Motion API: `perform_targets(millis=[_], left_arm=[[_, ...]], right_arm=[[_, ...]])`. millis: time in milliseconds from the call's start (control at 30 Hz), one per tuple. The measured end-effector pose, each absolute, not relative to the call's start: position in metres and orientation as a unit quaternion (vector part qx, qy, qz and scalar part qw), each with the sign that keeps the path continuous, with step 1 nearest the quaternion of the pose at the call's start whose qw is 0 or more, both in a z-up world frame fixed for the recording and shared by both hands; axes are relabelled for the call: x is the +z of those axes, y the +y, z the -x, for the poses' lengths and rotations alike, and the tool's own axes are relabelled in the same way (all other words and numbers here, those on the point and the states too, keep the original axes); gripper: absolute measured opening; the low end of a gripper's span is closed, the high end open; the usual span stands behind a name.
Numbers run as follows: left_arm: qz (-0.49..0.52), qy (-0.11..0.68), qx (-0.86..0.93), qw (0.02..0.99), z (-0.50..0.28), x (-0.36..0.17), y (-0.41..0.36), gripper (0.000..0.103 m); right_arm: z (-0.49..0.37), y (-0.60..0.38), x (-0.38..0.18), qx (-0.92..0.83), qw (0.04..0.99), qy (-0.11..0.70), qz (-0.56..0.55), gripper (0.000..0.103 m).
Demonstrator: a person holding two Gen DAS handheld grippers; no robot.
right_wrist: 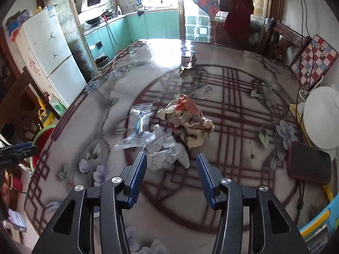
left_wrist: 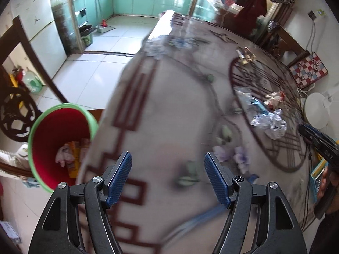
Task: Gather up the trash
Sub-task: 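Move both tools back over the trash on the table, then grasp the clear toothbrush packet with the left tool while the right tool grasps crumpled foil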
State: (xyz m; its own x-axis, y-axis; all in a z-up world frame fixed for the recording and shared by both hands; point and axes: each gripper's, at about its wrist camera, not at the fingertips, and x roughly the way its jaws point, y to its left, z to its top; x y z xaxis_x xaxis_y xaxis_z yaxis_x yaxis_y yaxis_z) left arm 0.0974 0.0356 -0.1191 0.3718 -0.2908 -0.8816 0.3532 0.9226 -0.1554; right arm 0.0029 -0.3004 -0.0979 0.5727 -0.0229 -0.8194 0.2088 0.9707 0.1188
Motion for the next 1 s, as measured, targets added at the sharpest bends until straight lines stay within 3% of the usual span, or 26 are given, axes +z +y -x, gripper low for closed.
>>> perform_targets(millis=[367, 600, 1000], left_arm=[[-0.08, 0.524, -0.226, 0.817, -0.082, -0.106, -0.037, 0.07], [-0.075, 0.527, -0.245, 0.81, -0.101, -0.106, -0.095, 0.071], [-0.082, 0.593, -0.231, 0.767, -0.13, -0.163, -0.181, 0.072]], right_arm=[[-0.035, -0.303, -0.144, -0.008, 0.857, 0.496, -0.14, 0.044], [-0.009, -0.323, -0.14, -0.005, 0.867, 0.465, -0.178, 0.04], [0.033, -0.359, -0.136, -0.057, 0.862, 0.456, -0.213, 0.04]])
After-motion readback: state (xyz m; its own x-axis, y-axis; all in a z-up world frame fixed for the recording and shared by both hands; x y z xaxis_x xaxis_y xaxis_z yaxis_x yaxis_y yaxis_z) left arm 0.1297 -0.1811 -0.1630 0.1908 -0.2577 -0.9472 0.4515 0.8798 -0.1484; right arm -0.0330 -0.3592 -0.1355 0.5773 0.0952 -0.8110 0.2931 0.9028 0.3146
